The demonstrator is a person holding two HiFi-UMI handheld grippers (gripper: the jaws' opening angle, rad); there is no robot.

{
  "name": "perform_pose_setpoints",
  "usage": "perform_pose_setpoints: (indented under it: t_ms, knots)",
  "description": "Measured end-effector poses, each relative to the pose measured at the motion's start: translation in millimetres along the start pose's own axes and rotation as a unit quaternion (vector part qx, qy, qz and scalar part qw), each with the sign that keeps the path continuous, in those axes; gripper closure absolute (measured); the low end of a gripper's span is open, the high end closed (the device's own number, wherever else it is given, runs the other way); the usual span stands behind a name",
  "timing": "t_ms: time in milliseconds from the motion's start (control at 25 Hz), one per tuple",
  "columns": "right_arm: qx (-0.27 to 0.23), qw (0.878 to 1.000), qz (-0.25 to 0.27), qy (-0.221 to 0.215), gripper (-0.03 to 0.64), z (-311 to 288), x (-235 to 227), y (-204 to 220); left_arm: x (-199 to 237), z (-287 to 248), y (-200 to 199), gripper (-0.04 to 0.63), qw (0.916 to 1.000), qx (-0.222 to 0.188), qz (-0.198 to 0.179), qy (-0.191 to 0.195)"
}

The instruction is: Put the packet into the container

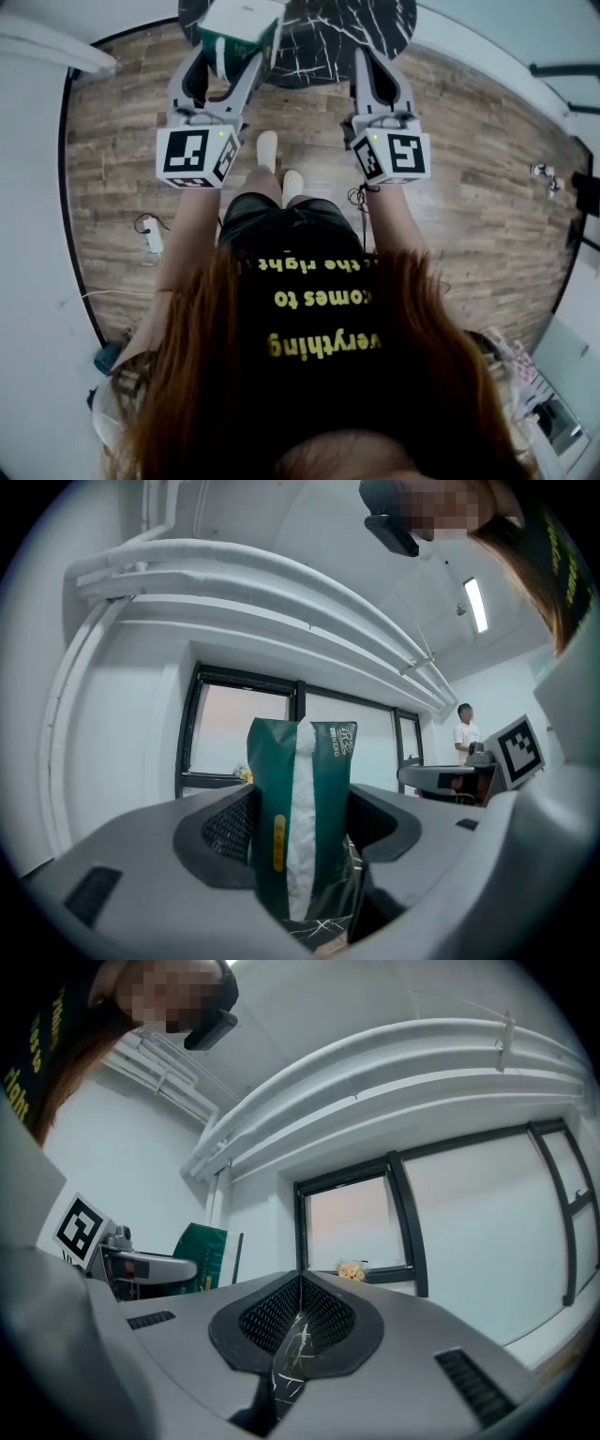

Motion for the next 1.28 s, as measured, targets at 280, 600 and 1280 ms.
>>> perform_pose_setpoints:
  t_ms: [280,600,1280]
  knots:
    - [0.003,1.0,0.008,0.023,0.6,-47,-23,-3,38,-51,-6,0.314,0.9999,-0.01,0.005,0.012]
    - [-0.003,0.999,0.018,0.047,0.6,-137,-44,-14,101,-133,-20,0.314,0.999,-0.017,0.0,0.041]
    - [0.008,0.997,0.014,0.074,0.598,-240,-58,-13,167,-227,-18,0.314,0.9954,0.011,-0.01,0.095]
Point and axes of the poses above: the fingertips, and each gripper's own axes: z backward along the fingers, x to its left, y out of its underside, the point moved 6 cm from there along z, backward along the fingers, and after that the axes turned 7 degrees about x, right-handed, at the moved point
